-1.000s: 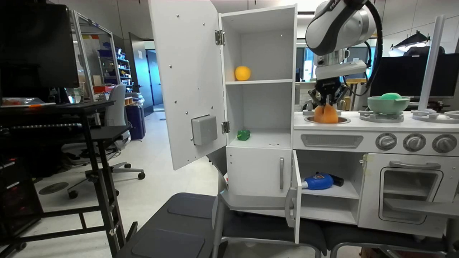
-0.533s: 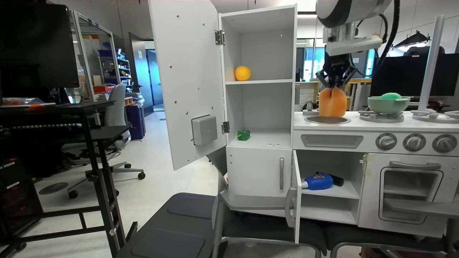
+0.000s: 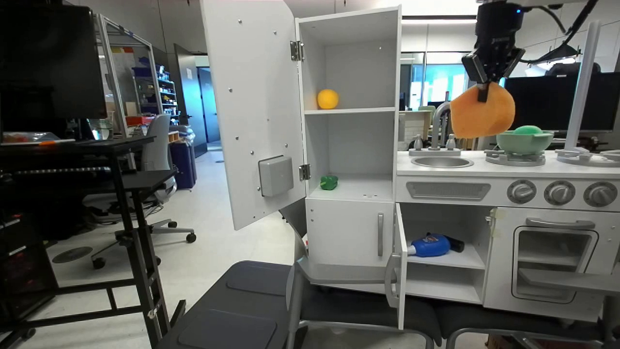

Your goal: Put the orange and the green sponges in the bottom cabinet and close it

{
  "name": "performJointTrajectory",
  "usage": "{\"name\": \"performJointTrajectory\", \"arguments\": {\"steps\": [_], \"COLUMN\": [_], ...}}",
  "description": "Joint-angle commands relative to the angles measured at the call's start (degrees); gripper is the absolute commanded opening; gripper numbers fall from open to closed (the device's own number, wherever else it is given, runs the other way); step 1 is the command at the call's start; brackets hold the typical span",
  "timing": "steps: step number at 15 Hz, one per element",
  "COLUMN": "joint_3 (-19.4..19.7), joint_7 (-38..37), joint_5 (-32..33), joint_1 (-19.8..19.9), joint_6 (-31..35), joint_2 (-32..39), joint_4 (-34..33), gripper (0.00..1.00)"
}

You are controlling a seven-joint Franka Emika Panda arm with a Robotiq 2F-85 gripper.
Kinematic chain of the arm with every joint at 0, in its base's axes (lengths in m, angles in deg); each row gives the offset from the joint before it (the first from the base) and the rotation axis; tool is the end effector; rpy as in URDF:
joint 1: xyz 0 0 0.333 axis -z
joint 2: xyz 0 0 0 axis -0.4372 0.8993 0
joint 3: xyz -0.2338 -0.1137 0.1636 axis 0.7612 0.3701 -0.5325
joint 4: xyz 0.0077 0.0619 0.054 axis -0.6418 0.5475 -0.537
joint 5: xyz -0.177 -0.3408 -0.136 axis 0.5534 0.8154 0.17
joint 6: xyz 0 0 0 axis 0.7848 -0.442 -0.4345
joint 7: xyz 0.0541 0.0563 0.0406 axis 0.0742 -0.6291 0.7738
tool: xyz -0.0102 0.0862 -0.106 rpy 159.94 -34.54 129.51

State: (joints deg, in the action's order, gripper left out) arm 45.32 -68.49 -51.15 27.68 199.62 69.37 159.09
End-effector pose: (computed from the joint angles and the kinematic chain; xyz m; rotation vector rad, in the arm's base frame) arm 0.6329 -0.0903 0.3712 2.9835 -0.0409 0.2356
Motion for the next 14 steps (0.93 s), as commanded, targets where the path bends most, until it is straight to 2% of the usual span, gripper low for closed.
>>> {"name": "performJointTrajectory", "arguments": {"steps": [1, 4, 6, 10, 11, 14], "joint_3": [-2.46, -3.79, -4.50, -6.73, -6.76, -7.38], "joint_7": [7.48, 9.54, 9.33, -1.50, -4.86, -15.80], "joint_5": [-0.72, 0.05, 0.37, 4.17, 5.72, 11.47], "joint_1": [0.24, -0.72, -1.29, -2.17, -1.83, -2.36], "joint_6": [1.41, -0.83, 0.68, 8.64, 14.02, 21.98], "joint_2": [-10.81, -16.33, -17.19, -15.47, -12.48, -6.51], "joint_4": [14.55, 22.04, 26.06, 31.26, 32.62, 33.26], "gripper": [0.02, 0.02, 0.02, 0.02, 0.02, 0.02]}}
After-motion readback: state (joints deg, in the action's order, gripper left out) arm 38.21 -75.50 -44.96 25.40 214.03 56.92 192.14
